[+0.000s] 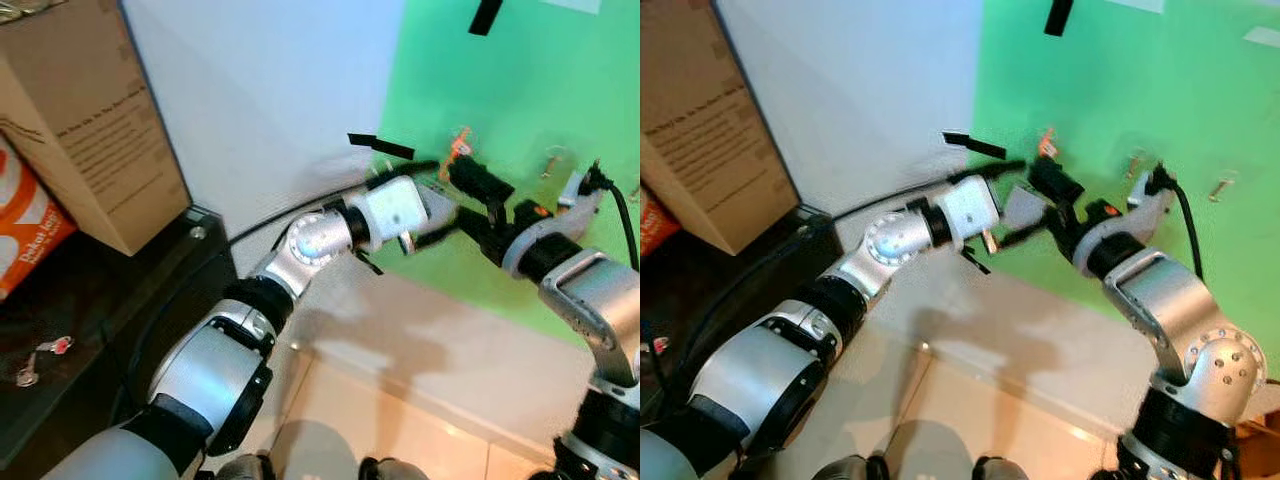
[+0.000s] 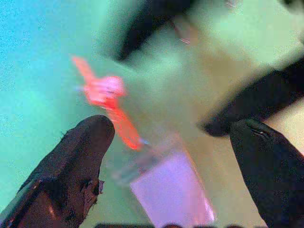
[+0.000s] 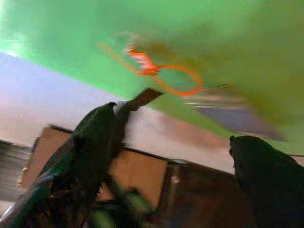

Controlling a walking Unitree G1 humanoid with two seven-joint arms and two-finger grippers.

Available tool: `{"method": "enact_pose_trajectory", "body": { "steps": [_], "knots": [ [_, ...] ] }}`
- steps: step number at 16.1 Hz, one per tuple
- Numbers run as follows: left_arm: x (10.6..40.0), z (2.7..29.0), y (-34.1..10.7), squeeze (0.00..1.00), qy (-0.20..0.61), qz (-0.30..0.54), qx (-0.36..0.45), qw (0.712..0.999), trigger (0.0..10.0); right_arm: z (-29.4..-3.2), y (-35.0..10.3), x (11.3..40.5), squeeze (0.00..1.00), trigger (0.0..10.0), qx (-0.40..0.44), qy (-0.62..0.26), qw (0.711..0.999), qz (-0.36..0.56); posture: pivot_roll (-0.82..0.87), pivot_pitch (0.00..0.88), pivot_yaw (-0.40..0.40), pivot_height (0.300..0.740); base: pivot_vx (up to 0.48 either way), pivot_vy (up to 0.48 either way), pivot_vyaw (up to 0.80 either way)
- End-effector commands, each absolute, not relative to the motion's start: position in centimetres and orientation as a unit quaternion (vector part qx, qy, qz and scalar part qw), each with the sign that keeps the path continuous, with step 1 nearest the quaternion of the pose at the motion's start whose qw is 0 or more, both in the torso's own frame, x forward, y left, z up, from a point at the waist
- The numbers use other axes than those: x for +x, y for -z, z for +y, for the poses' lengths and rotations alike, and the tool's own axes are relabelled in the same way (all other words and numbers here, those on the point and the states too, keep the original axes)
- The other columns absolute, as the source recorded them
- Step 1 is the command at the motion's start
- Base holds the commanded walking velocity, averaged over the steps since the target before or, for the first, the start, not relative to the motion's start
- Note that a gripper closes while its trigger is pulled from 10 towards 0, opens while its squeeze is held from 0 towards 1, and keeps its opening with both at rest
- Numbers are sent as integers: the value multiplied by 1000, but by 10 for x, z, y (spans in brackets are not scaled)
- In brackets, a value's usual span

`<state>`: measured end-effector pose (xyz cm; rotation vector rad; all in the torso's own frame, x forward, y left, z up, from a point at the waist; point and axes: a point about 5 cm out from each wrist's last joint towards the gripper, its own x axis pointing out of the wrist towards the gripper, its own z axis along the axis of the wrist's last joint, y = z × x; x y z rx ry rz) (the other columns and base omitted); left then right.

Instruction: Hang keys on a hook

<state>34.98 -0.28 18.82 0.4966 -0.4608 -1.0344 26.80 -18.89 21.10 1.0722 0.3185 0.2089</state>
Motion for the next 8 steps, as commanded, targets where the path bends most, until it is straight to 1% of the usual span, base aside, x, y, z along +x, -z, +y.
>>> {"method": "enact_pose_trajectory", "body": {
  "steps": [1,2,3,4,5,6,7,8],
  "knots": [
    [353,1,-190,0,476,-210,221,825,10000,-191,-213,267,0,10000,491,-96,855,135,-256,9,20,740,0,0,0],
    [356,10,-187,0,468,-190,187,842,10000,-193,-218,265,0,10000,448,-91,882,110,-255,5,29,740,0,0,0],
    [357,13,-187,0,466,-185,172,848,10000,-193,-219,264,0,10000,435,-91,890,105,-254,4,30,740,0,0,0],
    [358,19,-187,0,464,-178,135,857,10000,-194,-221,262,0,10000,410,-89,903,96,-252,2,33,740,0,0,0],
    [357,23,-186,0,478,-164,91,858,10000,-195,-222,260,0,10000,385,-82,915,84,-247,0,36,740,0,0,0],
    [354,27,-182,0,499,-150,72,851,10000,-195,-221,260,0,10000,364,-74,926,76,-245,0,37,740,0,0,0],
    [352,31,-177,0,510,-138,74,846,10000,-194,-220,259,0,10000,347,-70,933,70,-240,0,37,740,0,0,0],
    [349,40,-172,0,513,-126,83,845,10000,-193,-217,258,0,10000,305,-67,948,68,-230,0,37,740,0,0,0]
  ]
}}
